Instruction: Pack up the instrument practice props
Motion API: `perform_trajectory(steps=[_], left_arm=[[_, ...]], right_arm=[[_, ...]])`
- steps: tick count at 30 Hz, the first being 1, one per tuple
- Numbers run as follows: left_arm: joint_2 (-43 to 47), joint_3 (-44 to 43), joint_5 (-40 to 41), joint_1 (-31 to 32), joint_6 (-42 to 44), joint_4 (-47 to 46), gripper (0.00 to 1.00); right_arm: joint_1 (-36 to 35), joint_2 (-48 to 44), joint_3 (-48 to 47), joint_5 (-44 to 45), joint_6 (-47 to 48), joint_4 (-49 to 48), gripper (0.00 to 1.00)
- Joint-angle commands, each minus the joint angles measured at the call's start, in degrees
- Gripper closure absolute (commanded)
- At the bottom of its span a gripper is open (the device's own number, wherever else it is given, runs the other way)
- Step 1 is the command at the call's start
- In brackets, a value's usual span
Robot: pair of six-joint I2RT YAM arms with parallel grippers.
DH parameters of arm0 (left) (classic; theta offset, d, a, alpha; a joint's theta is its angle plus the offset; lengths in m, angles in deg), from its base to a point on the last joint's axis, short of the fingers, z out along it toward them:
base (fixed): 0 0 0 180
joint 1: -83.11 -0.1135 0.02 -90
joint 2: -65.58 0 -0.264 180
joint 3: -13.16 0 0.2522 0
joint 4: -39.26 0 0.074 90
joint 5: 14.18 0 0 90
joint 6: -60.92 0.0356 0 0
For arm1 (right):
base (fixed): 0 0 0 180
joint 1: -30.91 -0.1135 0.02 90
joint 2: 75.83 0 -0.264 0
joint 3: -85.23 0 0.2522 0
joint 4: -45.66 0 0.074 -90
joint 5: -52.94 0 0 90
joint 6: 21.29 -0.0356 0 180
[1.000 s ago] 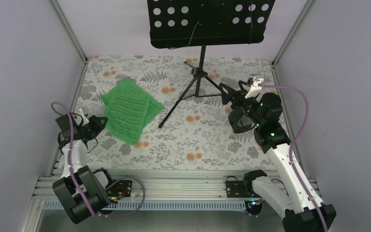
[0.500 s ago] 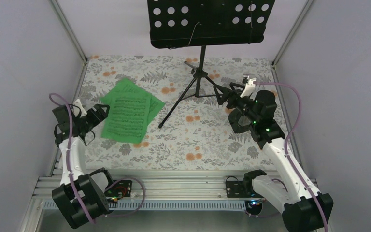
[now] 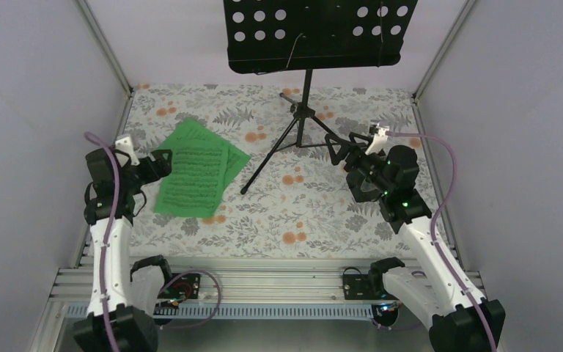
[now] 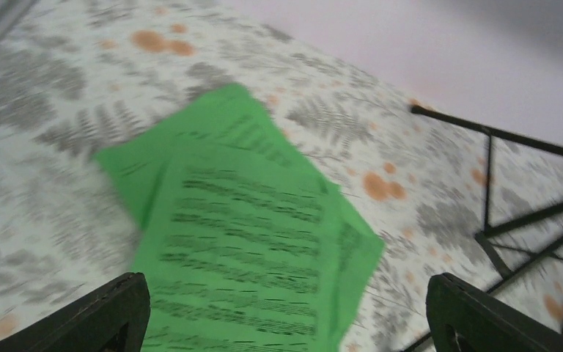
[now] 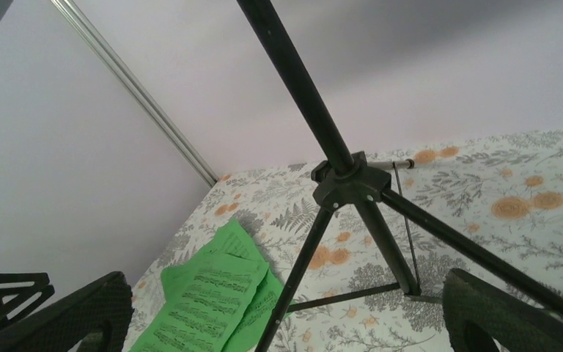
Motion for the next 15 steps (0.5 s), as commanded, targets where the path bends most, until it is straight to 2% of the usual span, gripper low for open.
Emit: perform_trajectory(steps=[1, 8, 13, 15], left_arm=[[2.91, -3.30, -0.25, 8.23, 3.37, -0.09, 0.07], [-2.29, -2.65, -6.75, 24.97, -0.97, -10.51, 0.13], [-10.29, 0.14, -9.64, 35.34, -5.82, -26.99, 0.20], [-16.49, -1.31, -10.77, 39.35, -5.64, -32.62, 0.22]], right_arm=[[-0.75, -2.22, 3.48, -1.79, -3.86, -5.18, 0.00], [-0.88, -2.09, 5.75, -6.53, -6.85, -8.42, 0.00], [-0.96, -5.10, 5.83, -8.25, -5.51, -4.69, 0.00], [-1.05, -7.14, 5.08, -7.16, -3.29, -0.23, 0.00]])
